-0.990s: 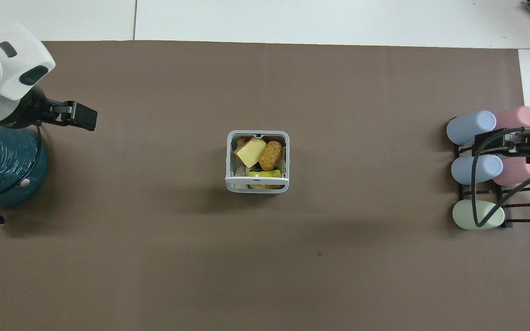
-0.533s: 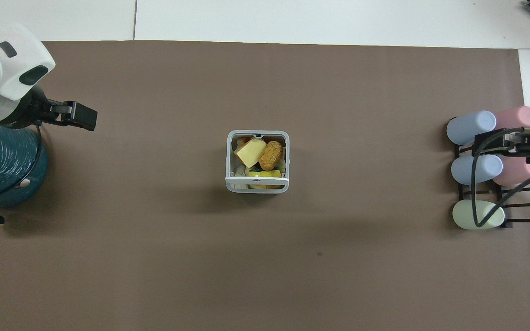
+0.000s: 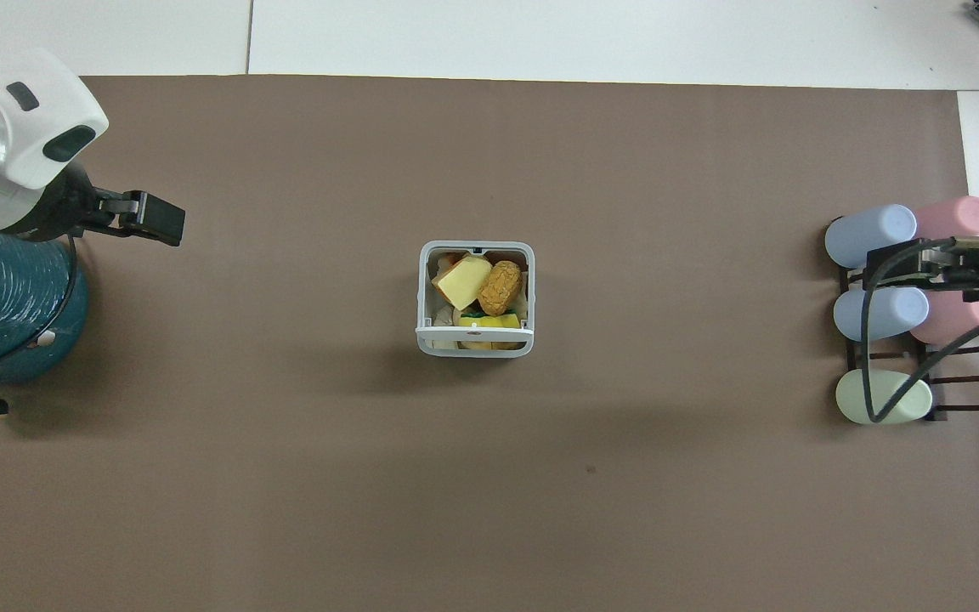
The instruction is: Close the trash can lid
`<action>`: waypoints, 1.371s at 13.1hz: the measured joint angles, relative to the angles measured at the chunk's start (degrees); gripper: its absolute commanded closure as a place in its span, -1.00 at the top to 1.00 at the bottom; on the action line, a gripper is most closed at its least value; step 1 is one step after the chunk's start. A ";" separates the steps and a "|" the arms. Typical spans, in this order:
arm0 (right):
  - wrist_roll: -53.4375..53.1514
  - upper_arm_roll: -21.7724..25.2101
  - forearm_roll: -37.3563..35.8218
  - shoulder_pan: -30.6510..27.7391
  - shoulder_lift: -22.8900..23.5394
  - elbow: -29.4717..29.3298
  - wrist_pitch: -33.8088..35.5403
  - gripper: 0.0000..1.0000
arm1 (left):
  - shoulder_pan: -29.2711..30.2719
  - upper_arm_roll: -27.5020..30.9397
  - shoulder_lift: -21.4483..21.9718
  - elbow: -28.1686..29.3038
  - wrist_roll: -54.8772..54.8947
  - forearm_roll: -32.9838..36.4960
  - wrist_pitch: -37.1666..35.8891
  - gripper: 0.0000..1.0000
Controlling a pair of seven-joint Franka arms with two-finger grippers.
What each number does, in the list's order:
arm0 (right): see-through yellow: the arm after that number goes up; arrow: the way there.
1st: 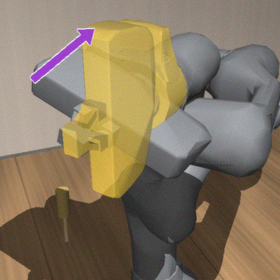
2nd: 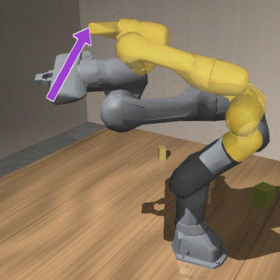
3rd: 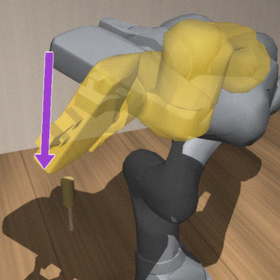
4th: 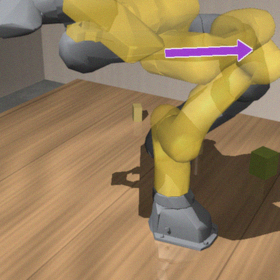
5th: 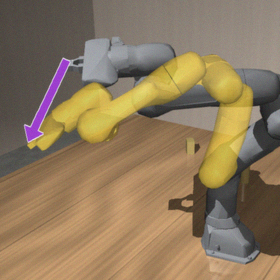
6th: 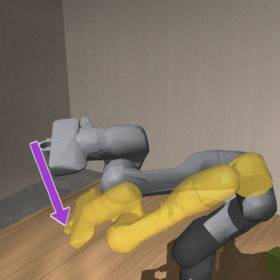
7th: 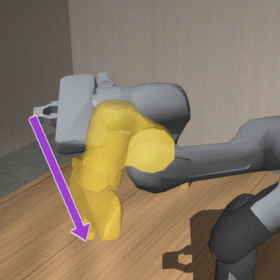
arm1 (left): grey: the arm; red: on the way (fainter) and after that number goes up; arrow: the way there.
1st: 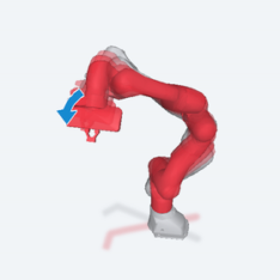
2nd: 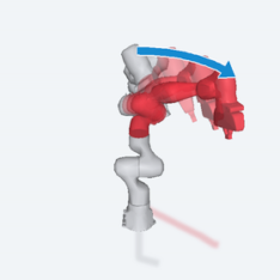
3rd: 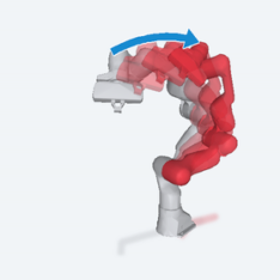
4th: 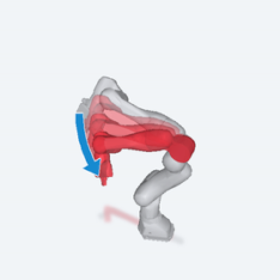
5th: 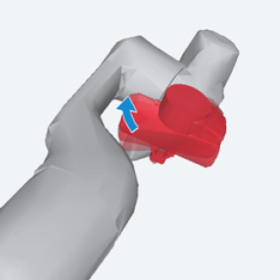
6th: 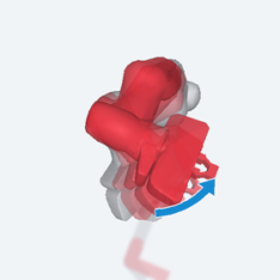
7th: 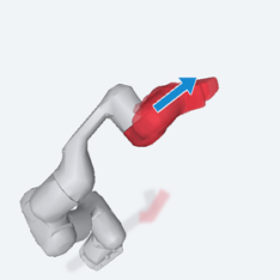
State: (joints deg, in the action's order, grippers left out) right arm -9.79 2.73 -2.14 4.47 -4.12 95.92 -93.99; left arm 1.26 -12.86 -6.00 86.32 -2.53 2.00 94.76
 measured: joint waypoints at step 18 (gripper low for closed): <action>5.53 0.98 1.52 -0.39 -0.38 -0.10 4.11 1.00 | -23.68 -1.30 8.74 18.55 -42.01 -7.83 13.37 -0.62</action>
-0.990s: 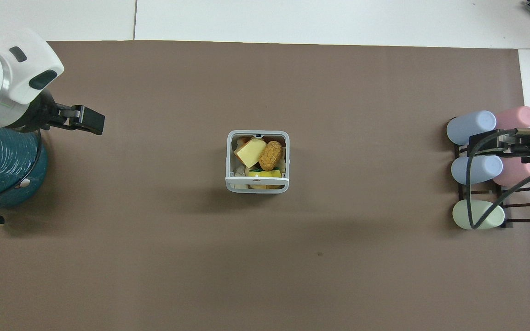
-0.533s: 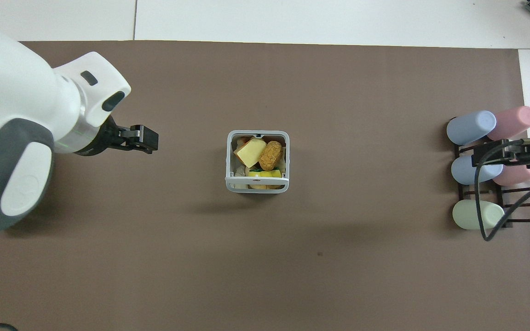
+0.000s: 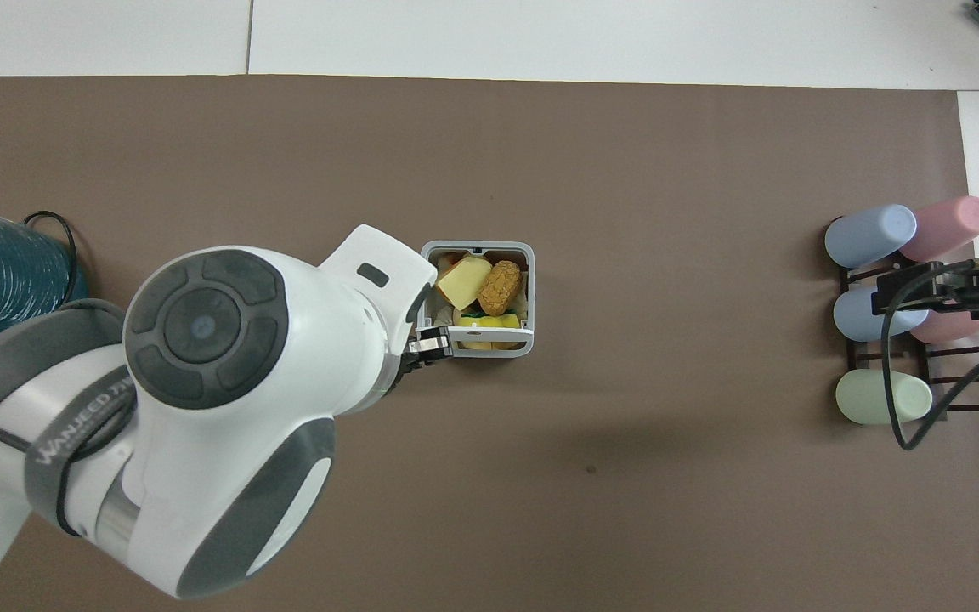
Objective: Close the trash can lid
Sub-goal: 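Reach the left gripper to the lid edge of the white bin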
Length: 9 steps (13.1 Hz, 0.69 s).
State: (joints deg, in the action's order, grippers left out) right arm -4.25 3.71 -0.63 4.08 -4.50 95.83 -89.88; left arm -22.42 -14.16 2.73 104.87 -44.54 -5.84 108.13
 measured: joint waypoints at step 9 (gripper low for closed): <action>0.00 0.00 0.00 0.00 -0.02 0.00 0.00 1.00 | -2.61 0.22 -2.50 8.00 -6.20 -0.87 19.10 -0.87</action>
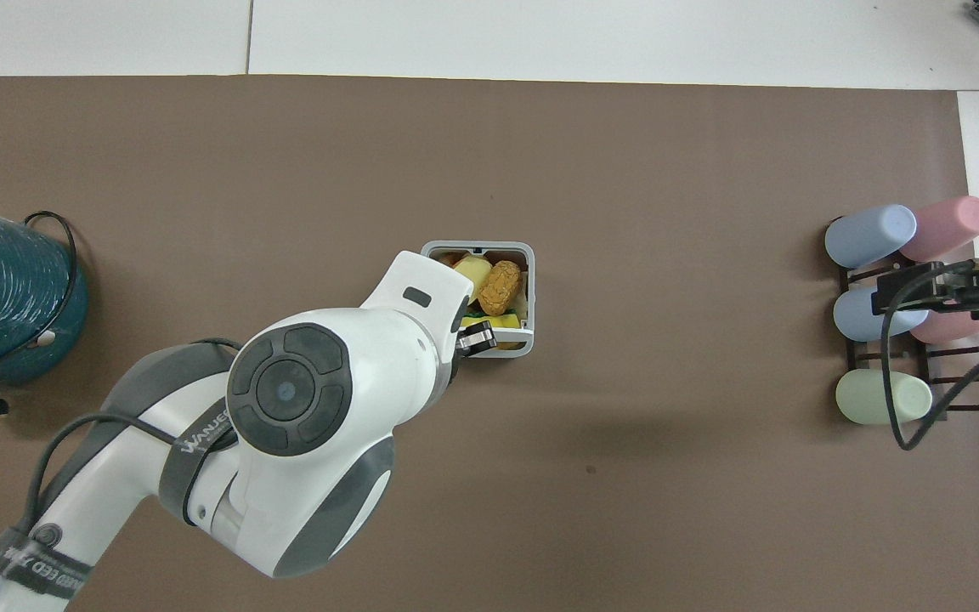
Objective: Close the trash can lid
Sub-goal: 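Reach the left gripper to the lid edge of the white bin, then swing the white lid down over the bin with the left gripper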
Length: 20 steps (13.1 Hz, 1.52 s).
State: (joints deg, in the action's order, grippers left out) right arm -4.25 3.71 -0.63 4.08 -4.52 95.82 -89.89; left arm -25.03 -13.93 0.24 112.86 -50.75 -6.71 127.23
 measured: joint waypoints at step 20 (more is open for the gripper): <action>0.00 -0.06 0.05 0.01 0.00 0.00 0.00 1.00 | 1.42 0.94 -14.87 0.09 -3.97 -1.82 29.06 -0.87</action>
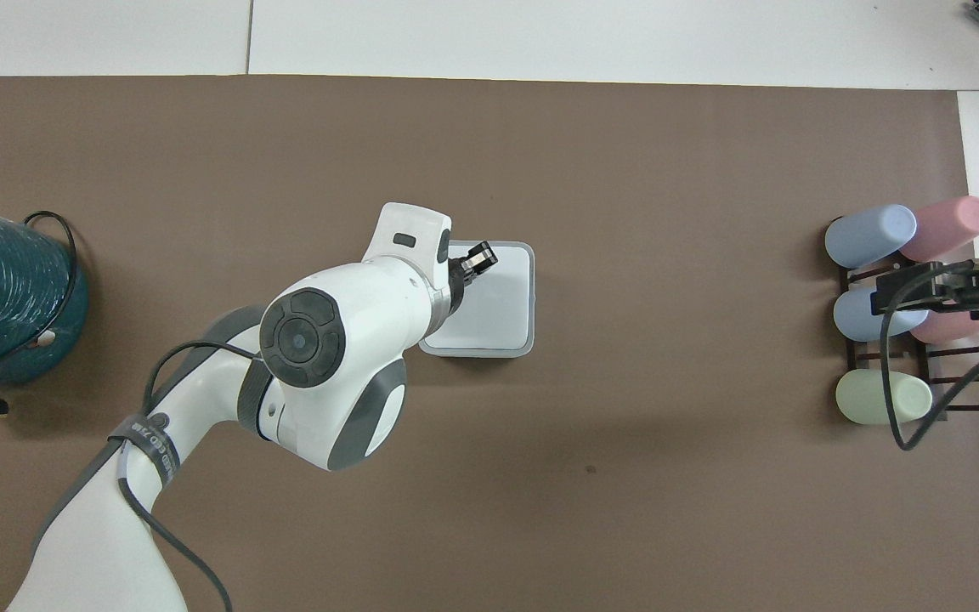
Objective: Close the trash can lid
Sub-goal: 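Swing the white lid down over the bin with the left gripper, then lift the left gripper off the closed lid and draw it back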
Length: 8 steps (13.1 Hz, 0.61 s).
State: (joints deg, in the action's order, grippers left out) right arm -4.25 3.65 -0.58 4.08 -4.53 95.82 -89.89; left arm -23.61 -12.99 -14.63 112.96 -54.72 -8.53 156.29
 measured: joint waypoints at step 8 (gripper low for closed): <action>0.00 0.00 0.00 0.00 0.00 0.00 0.00 1.00 | 0.11 0.21 -0.93 -4.07 0.00 0.00 -5.79 -0.86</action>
State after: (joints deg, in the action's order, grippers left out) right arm -4.25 3.65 -0.58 4.08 -4.53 95.82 -89.89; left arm -23.50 -12.78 -15.56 108.89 -54.72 -8.53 150.50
